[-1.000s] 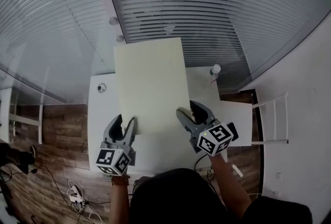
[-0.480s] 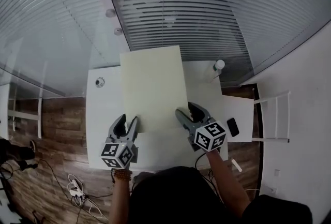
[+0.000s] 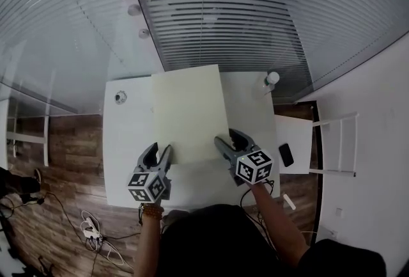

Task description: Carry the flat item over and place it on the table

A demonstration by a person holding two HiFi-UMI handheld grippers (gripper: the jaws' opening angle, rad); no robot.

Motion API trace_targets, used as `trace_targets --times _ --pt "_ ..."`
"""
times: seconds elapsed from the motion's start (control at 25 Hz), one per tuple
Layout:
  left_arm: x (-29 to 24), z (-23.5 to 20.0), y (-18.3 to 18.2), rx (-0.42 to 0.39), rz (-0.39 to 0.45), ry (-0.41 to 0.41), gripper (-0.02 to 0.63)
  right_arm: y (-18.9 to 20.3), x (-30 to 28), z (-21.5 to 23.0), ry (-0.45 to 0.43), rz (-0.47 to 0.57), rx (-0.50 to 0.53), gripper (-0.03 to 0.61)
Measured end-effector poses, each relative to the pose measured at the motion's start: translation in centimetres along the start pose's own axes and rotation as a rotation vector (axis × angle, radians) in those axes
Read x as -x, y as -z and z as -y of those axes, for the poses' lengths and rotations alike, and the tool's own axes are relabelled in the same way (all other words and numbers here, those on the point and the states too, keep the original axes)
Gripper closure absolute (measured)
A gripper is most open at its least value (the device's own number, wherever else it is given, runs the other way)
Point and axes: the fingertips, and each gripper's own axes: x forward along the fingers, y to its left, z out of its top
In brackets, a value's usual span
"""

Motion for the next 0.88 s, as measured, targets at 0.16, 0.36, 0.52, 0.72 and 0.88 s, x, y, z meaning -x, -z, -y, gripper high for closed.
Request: trace_targets --times 0.16,0.36,0.52,0.72,0.88 --pt "-0.6 -0.8 1.3 0.01 -0.033 -0.011 0.411 1.8 -0.8 0.6 0.0 -0.029 -0.031 0.336" --pt "-1.2 -1.9 2.5 0.028 -0.063 -0.025 0.411 3.4 -2.0 1.2 0.0 -0.06 -0.064 0.336" --pt "-1.5 -2.4 3.2 0.037 -0.076 -0.03 0.411 4.2 -2.5 1.5 -0.002 -0.076 -0.068 0.336" --pt "-1.9 -2.6 4.3 0.055 -0.097 -0.031 0.411 4.9 -2.7 2.0 0.006 -0.099 -0.071 0.336" --pt "-2.3 -2.9 5.1 0.08 -0.117 -0.026 0.411 5.4 -2.9 2.2 0.01 -0.116 -0.069 0.334"
